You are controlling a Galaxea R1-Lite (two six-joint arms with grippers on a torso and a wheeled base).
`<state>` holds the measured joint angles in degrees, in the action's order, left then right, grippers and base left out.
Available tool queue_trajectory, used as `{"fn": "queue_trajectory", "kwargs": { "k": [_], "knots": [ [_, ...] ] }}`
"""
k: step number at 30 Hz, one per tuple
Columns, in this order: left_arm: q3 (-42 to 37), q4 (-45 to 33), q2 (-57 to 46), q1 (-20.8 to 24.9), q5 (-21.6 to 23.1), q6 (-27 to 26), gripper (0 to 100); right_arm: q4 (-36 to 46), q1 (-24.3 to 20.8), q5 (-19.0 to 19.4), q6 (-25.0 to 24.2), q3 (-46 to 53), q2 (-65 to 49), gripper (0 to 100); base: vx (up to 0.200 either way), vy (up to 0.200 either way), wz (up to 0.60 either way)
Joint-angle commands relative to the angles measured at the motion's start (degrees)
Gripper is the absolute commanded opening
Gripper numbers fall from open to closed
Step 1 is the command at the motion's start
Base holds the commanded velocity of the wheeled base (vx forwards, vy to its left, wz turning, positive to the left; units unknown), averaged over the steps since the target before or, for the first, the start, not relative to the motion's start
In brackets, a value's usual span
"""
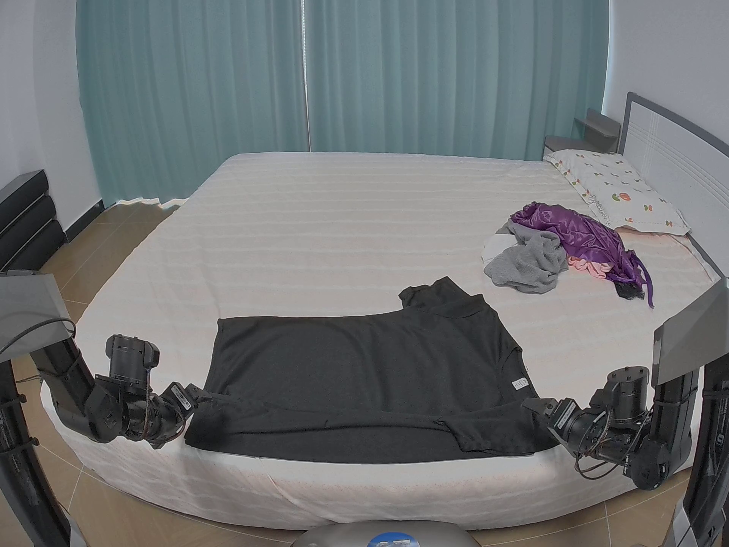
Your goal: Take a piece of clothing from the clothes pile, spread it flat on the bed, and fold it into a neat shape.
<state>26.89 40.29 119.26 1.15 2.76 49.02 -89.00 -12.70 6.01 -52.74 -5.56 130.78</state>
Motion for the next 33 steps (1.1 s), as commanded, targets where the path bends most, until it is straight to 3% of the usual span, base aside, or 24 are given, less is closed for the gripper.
{"fn": "queue_trajectory", "kwargs": {
  "k": [1,10,27,28,33],
  "knots": [
    [0.0,0.14,-0.52,0.0,0.06,0.11,100,0.06,-0.04,0.49,0.62,-3.85,0.44,100,0.0,0.0,0.0],
    [0.09,0.14,0.01,-0.09,0.06,0.11,100,6.3,1.28,3.13,2.64,-14.13,6.59,100,0.0,0.0,0.0],
    [0.18,0.14,0.18,-0.09,0.06,0.11,100,11.57,3.3,2.69,5.54,-21.25,8.09,100,0.0,0.0,0.0],
    [0.18,0.14,0.18,-0.09,0.06,0.11,100,11.84,3.47,2.6,5.54,-21.6,8.09,0,0.0,0.0,0.0],
    [0.18,0.14,0.09,-0.09,0.06,0.11,100,12.19,4.27,2.52,5.54,-21.42,7.82,0,0.0,0.0,0.0]
  ]
}}
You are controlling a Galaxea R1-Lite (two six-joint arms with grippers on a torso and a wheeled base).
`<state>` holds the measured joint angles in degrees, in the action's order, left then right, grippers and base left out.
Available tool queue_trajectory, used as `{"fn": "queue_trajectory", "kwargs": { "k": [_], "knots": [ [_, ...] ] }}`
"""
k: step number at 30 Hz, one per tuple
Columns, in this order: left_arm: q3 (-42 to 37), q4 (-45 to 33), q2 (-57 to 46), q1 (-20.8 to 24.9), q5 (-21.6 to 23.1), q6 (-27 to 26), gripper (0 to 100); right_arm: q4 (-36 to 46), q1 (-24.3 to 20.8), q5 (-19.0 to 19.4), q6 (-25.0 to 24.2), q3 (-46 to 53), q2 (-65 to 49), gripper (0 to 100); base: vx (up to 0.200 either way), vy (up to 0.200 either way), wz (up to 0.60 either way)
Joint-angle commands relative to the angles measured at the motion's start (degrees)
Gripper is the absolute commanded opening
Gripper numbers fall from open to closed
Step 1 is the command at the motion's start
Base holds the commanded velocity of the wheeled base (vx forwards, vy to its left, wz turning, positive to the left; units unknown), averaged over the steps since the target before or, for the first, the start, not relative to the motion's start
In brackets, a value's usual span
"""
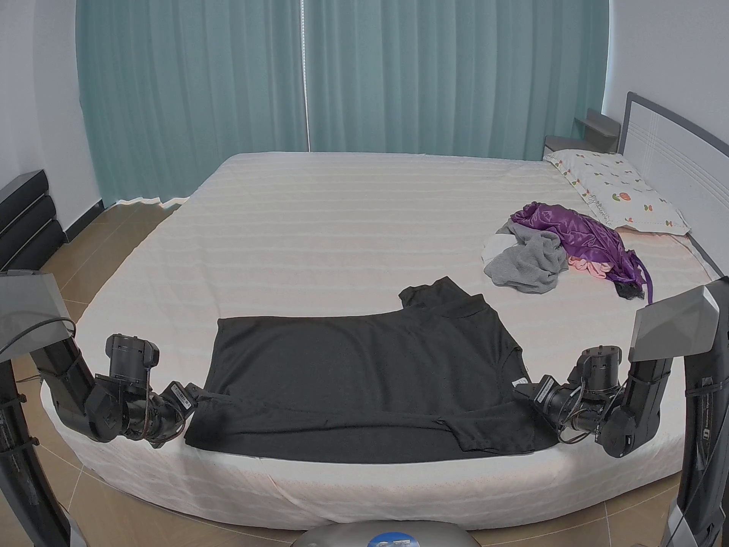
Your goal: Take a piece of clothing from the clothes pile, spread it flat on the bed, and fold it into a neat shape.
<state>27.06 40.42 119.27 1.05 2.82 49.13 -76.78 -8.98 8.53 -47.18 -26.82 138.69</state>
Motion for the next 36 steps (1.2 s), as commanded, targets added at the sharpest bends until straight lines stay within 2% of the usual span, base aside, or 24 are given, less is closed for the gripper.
{"fn": "queue_trajectory", "kwargs": {
  "k": [1,17,18,28,33,36],
  "knots": [
    [0.01,0.01,0.08,0.01,0.0,0.0,100,-0.04,0.72,-0.01,-0.02,-0.25,-0.26,0,0.0,0.0,0.0],
    [0.01,0.09,0.08,0.01,0.0,0.0,100,-0.04,1.95,0.61,-0.02,-0.08,-0.18,0,0.0,0.0,0.0],
    [0.01,0.09,-0.01,0.01,0.08,0.0,100,-0.04,1.95,0.7,-0.02,-0.16,-0.18,100,0.0,0.0,0.0],
    [0.1,0.45,-0.18,0.09,-0.09,0.18,100,-0.57,2.13,1.31,0.42,-0.51,0.09,100,0.0,0.0,0.0],
    [0.62,2.55,-0.27,0.01,-0.36,3.96,100,-0.83,2.39,1.49,-0.02,0.28,-0.44,100,0.0,0.0,0.0],
    [0.8,2.73,-0.09,0.01,-0.44,4.31,100,-1.09,2.48,1.49,-0.28,0.89,-0.53,100,0.2,0.0,0.0]
  ]
}}
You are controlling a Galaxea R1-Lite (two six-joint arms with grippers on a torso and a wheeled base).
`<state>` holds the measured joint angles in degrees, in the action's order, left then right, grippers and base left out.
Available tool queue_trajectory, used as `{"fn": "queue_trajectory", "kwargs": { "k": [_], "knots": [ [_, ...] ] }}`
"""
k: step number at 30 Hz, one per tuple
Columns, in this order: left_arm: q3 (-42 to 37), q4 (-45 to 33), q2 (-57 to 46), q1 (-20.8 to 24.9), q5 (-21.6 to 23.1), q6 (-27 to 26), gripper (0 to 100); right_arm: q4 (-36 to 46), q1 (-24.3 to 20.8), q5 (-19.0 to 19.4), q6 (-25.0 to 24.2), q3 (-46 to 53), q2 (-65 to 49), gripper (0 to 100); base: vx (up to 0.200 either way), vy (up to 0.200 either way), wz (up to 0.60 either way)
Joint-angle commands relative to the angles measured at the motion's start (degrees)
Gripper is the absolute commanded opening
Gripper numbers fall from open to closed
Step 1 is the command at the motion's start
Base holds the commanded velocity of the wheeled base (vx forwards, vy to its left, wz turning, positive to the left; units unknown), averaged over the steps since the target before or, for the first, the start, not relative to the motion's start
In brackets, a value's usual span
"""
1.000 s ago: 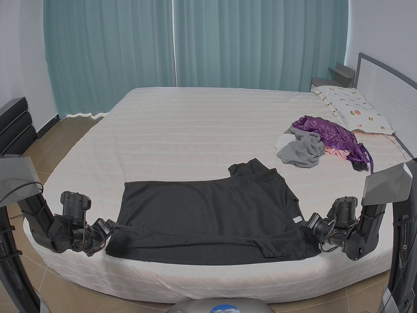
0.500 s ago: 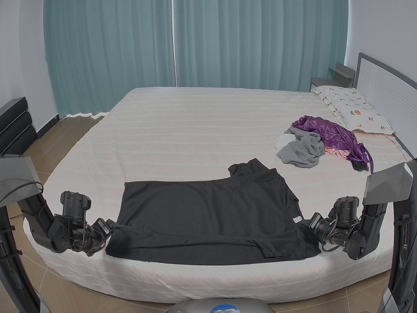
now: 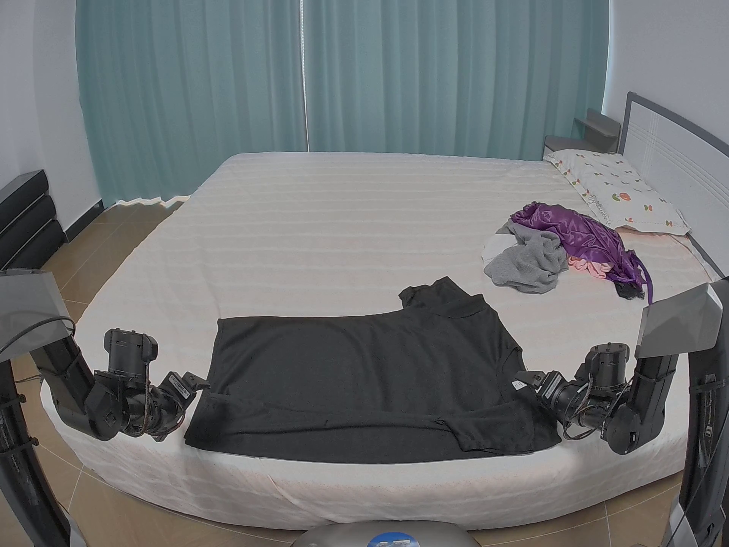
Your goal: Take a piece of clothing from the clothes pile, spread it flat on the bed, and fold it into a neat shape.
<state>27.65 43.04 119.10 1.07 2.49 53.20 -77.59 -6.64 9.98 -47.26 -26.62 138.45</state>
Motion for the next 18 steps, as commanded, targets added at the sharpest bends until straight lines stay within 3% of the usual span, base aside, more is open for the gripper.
{"fn": "queue_trajectory", "kwargs": {
  "k": [1,6,18],
  "knots": [
    [0.21,0.11,0.17,-0.02,-0.03,0.24,100,-0.45,0.23,0.04,-0.29,0.96,-0.28,100,0.2,0.0,0.0],
    [0.21,0.11,0.25,-0.02,0.15,0.24,100,-2.74,0.93,0.04,-2.04,2.19,-0.55,100,0.2,0.0,0.0],
    [1.36,-0.07,-0.45,-0.19,0.15,0.06,100,-3.88,2.16,0.12,-5.12,3.25,-1.34,100,0.0,0.0,0.0]
  ]
}}
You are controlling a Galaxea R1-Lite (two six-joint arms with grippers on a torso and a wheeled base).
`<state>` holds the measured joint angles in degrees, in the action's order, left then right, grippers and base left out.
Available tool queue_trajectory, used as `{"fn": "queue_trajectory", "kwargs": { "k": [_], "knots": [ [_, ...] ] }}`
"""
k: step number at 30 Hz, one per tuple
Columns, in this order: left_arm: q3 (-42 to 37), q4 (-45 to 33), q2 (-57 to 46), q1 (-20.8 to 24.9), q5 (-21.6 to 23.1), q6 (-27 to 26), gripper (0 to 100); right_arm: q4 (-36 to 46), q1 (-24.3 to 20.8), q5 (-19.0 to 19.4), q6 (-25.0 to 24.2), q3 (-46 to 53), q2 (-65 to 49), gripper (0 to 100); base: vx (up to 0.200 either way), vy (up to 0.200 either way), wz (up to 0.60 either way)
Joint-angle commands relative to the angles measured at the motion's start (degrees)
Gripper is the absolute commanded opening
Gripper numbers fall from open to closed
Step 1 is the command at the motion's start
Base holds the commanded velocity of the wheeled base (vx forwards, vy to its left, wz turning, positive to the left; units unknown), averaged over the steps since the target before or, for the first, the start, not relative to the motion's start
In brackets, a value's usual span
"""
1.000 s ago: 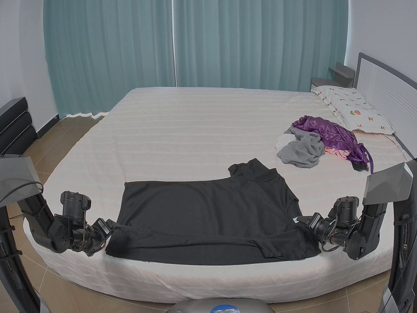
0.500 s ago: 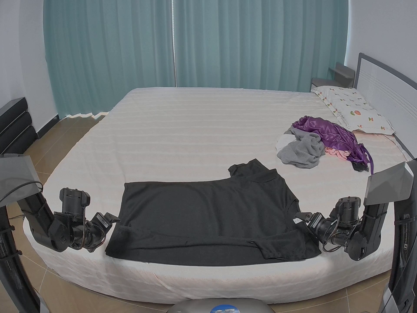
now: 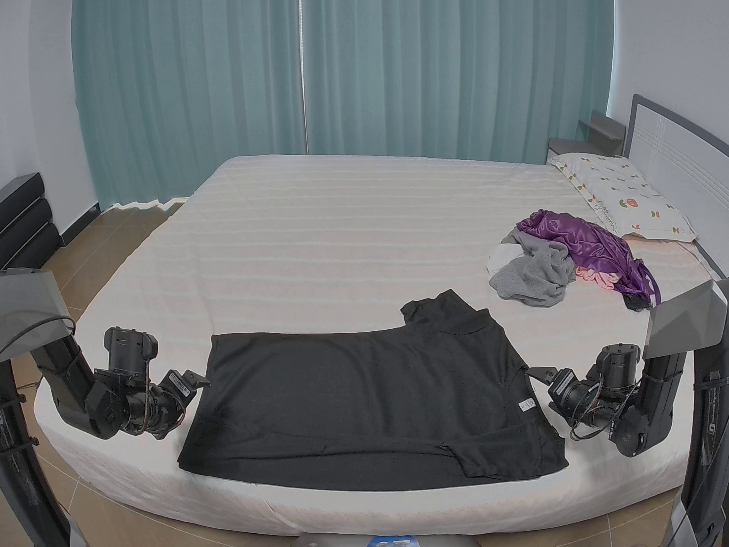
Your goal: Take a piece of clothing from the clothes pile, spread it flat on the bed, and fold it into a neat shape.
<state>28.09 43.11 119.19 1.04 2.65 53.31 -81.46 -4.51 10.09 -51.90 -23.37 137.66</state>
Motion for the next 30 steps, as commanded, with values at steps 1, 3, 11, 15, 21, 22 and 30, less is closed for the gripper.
{"fn": "queue_trajectory", "kwargs": {
  "k": [1,3,11,15,21,22,30],
  "knots": [
    [1.71,-0.39,-0.8,-0.33,-0.01,-0.05,100,-0.02,0.03,0.01,-0.93,-0.01,-0.55,100,0.0,0.0,0.0],
    [2.41,-0.48,-1.15,-0.51,-0.01,-0.05,100,-0.1,0.03,0.01,-1.19,-0.01,-0.55,100,0.0,0.0,0.0],
    [20.52,-8.65,4.12,-1.48,1.13,-6.29,100,-2.83,-0.06,0.1,-1.81,1.13,-0.11,100,0.0,0.0,0.0],
    [30.89,-10.76,11.42,-1.48,4.83,-7.61,100,-2.83,-0.06,0.1,-1.81,1.22,-0.02,100,0.0,0.0,0.0],
    [47.15,-14.54,22.84,-1.39,5.7,-12.62,100,-2.92,-0.24,0.1,-1.72,1.31,0.07,100,0.0,0.0,0.0],
    [49.87,-14.89,24.34,-1.39,5.7,-12.62,100,-2.92,-0.24,0.1,-1.72,1.31,0.07,100,0.0,0.0,0.0],
    [55.58,-15.33,28.29,-2.71,4.91,-15.08,100,-2.92,-0.5,0.01,-1.63,1.66,0.16,100,0.0,0.0,0.0]
  ]
}}
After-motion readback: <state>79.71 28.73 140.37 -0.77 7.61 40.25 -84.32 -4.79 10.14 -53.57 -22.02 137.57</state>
